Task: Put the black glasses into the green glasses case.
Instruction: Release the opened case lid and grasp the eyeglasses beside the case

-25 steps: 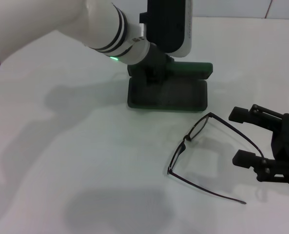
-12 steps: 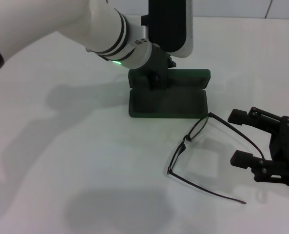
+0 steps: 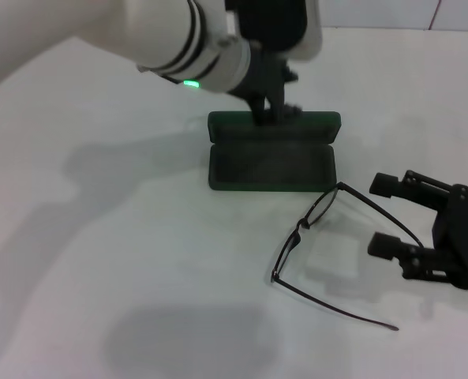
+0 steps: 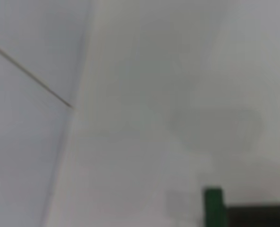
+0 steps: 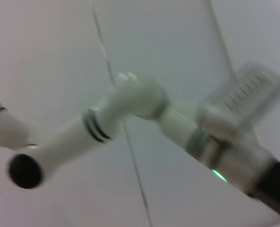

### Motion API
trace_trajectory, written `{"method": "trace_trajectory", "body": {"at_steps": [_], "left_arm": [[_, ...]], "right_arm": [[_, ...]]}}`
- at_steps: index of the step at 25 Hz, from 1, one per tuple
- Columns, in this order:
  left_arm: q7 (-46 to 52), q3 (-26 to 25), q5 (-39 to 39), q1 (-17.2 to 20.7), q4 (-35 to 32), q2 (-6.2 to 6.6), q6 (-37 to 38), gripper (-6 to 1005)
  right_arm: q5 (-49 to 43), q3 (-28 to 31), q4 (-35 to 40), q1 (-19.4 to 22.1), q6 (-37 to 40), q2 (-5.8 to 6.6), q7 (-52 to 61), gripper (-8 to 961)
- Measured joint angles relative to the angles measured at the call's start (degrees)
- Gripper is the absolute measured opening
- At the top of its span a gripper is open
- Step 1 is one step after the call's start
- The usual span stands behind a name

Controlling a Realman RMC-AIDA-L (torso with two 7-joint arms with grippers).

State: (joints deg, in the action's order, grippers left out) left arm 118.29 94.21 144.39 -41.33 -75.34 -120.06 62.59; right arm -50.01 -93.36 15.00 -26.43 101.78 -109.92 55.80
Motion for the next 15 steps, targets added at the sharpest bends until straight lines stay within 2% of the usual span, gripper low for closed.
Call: {"method": "trace_trajectory", "body": {"at_steps": [4, 7, 11, 13, 15], "left_arm": [[8.47, -0.47, -0.57, 5.34, -10.76, 0.07, -0.35, 427], [10.6, -3.11, -6.5, 12.19, -18.3, 0.05, -3.49, 424], [4.13, -7.84, -23.21, 21.07, -22.09, 0.26, -8.46, 407], [-1.75, -9.73, -31.04, 24.2, -21.58, 0.27, -9.17, 396], [-10.5, -12.09, -43.72, 28.84, -19.05, 0.28, -8.84, 324]], "right_arm": [[-0.79, -0.19, 1.57, -1.28, -3.04, 1.12, 1.6, 807], [-2.44, -0.08, 4.59, -3.17, -7.62, 2.4, 4.31, 806], [-12.1, -0.03, 14.94, -6.42, -15.66, 4.22, 15.1, 805], [-18.65, 0.0, 20.72, -8.24, -17.55, 4.52, 20.39, 805], [-28.25, 0.61, 28.11, -10.9, -18.16, 4.49, 26.56, 804]]}}
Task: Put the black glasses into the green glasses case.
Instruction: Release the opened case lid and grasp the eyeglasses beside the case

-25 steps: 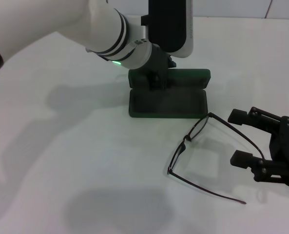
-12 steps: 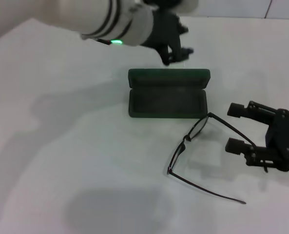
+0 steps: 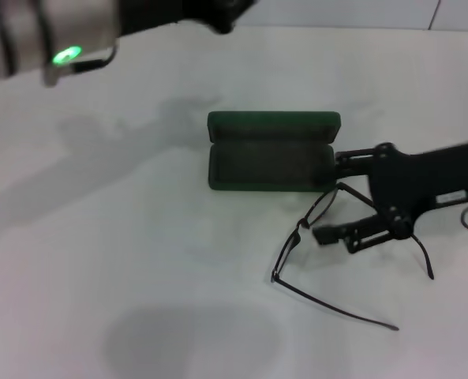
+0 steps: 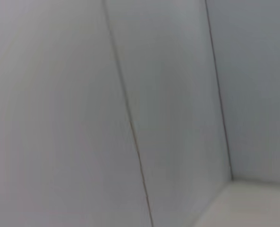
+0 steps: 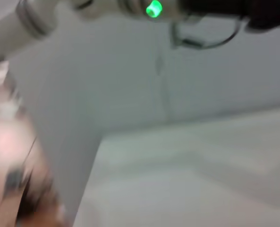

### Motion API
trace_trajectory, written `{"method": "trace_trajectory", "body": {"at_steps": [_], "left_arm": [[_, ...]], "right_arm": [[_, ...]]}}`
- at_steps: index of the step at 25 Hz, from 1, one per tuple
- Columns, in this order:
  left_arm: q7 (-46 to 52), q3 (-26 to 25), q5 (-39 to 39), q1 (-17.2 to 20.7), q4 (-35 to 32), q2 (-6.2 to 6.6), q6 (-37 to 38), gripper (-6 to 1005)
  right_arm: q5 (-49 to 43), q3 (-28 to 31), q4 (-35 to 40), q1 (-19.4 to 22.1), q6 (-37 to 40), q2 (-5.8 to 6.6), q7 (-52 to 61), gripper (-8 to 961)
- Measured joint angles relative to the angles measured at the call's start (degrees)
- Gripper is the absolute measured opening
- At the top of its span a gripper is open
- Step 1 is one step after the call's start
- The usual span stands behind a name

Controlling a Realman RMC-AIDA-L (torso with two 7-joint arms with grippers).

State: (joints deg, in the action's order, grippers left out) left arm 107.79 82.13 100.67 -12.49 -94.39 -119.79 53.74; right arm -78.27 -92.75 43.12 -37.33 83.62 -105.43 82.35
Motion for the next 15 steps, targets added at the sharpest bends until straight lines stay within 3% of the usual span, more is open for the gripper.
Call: {"method": "trace_trajectory", "body": {"at_steps": [1, 2, 3, 8, 11, 12, 13, 14, 15], "left_arm": [[-1.85, -0.71, -3.18, 1.22, 1.15, 0.01, 0.4, 287], [-4.9, -2.04, -7.62, 3.05, 3.41, 0.04, 1.32, 251], [-6.94, -2.77, -10.1, 4.03, 5.1, 0.01, 2.11, 215], [-26.14, -8.64, -27.8, 9.22, 20.53, 0.12, 11.94, 61], [-34.63, -15.52, -36.08, 8.73, 34.96, 0.28, 24.03, 33], [-39.24, -21.01, -37.25, 6.84, 44.84, 0.73, 31.23, 34], [-39.24, -21.01, -37.25, 6.84, 44.84, 0.73, 31.23, 35], [-41.23, -23.6, -36.77, 6.0, 49.46, 1.04, 33.83, 35], [-46.28, -28.6, -35.26, 4.39, 58.98, 2.05, 39.21, 36]], "right_arm": [[-3.15, 0.43, 2.25, -0.98, 0.08, -0.11, 2.13, 804], [-12.13, 3.0, 6.83, -3.26, 1.76, -0.88, 6.84, 804], [-12.13, 3.0, 6.83, -3.26, 1.76, -0.88, 6.84, 804], [-37.94, 11.23, 14.78, -12.05, 10.48, -6.35, 12.5, 803], [-49.28, 11.86, 19.02, -15.81, 11.71, -9.38, 13.36, 802], [-51.52, 11.21, 20.06, -16.52, 11.76, -9.91, 13.41, 802], [-53.36, 9.94, 21.24, -17.18, 11.62, -10.35, 13.55, 802], [-54.47, 8.19, 22.46, -17.67, 11.33, -10.54, 13.74, 802], [-55.03, 6.45, 23.49, -18.18, 10.83, -10.48, 13.93, 801]]}}
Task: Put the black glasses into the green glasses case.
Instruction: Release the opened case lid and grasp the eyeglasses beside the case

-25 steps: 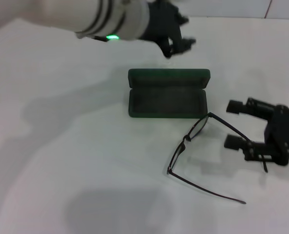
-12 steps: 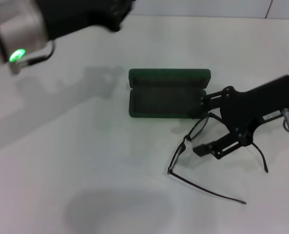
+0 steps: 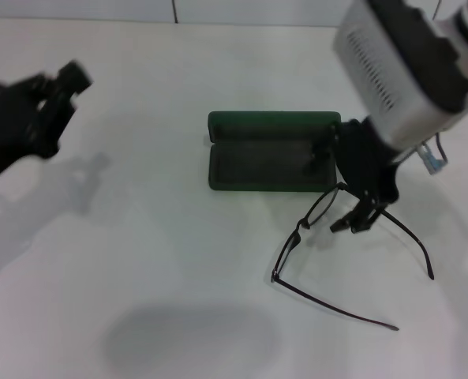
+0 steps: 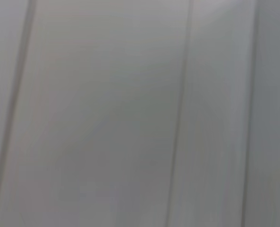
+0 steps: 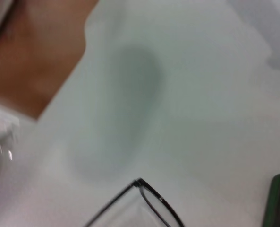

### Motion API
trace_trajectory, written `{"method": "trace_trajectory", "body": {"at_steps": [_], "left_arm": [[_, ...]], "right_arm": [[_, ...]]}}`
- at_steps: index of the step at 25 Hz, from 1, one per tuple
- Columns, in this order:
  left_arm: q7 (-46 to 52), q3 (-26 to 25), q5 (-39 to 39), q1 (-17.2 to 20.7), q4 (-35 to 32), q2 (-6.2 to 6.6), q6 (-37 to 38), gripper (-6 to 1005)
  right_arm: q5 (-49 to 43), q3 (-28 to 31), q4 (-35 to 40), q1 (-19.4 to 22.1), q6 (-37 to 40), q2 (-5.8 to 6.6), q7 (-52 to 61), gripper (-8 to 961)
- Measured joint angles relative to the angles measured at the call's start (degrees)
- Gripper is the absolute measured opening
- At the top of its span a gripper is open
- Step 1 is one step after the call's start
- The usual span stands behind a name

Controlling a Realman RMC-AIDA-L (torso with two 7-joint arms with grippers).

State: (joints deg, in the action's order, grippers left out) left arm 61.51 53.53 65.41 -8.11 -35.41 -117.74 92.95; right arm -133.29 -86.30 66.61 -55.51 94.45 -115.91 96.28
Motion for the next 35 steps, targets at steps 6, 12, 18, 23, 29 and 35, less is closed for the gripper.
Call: {"method": "trace_trajectory", "body": {"at_steps": [6, 12, 18, 23, 29, 35], "left_arm": [[-8.0, -2.22, 0.77, 1.14, 8.11, 0.51, 5.69, 37], [-9.99, -2.41, 1.01, 2.86, 10.19, -0.74, 5.83, 37], [-10.66, -2.46, 1.75, 2.91, 11.94, -1.13, 5.58, 36], [-10.87, -2.49, 1.95, 2.99, 12.54, -1.25, 5.56, 36], [-10.98, -2.45, 1.95, 2.58, 12.61, -1.29, 5.37, 36], [-11.0, -2.53, 1.95, 2.4, 12.72, -1.27, 5.19, 36]], "right_arm": [[-2.54, -6.29, 1.8, -4.55, -1.07, 0.01, 0.34, 800], [-3.09, -16.9, 1.56, -7.26, -5.68, -0.23, 0.27, 799], [-3.11, -23.7, 1.28, -7.8, -9.98, -0.27, 0.99, 798], [-2.66, -27.29, 0.0, -8.11, -12.36, -0.29, 1.89, 797], [-2.65, -31.32, -1.29, -8.23, -14.82, -0.28, 3.1, 796], [-2.58, -32.38, -2.69, -8.59, -16.22, -0.28, 3.34, 677]]}}
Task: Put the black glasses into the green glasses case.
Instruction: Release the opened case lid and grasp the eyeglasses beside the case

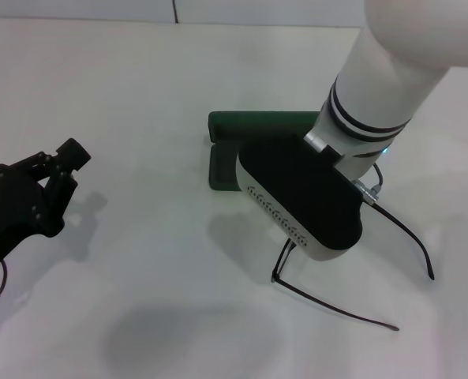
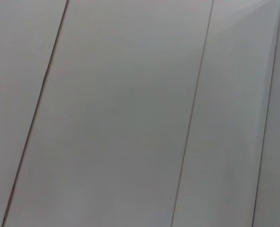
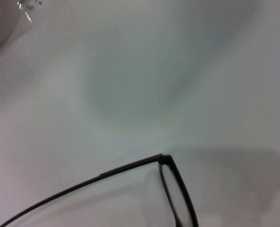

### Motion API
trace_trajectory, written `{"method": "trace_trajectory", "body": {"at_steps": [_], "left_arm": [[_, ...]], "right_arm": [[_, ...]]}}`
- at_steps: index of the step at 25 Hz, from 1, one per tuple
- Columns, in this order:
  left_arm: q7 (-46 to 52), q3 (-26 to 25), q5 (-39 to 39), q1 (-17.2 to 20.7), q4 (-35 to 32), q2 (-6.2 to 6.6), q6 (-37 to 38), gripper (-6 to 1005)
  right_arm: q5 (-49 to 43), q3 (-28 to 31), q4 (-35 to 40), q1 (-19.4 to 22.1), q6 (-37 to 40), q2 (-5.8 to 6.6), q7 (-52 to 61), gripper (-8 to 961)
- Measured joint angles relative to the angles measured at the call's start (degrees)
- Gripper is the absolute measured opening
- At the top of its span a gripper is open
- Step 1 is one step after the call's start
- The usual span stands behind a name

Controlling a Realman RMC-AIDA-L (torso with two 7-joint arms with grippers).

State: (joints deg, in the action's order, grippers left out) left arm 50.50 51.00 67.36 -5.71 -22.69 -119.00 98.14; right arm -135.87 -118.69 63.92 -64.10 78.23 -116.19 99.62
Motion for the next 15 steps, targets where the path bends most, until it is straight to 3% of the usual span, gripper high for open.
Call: {"method": "trace_trajectory", "body": {"at_steps": [8, 15], "left_arm": [[-0.04, -0.03, -0.04, -0.09, 0.02, -0.16, -0.78, 35], [-0.06, -0.03, -0.05, -0.16, 0.71, -0.25, -1.13, 35]], "right_arm": [[0.69, -1.92, -0.87, -0.06, -1.63, 0.0, -0.03, 471], [2.04, -4.54, -1.87, 0.0, -4.4, 0.0, -0.16, 461]]}}
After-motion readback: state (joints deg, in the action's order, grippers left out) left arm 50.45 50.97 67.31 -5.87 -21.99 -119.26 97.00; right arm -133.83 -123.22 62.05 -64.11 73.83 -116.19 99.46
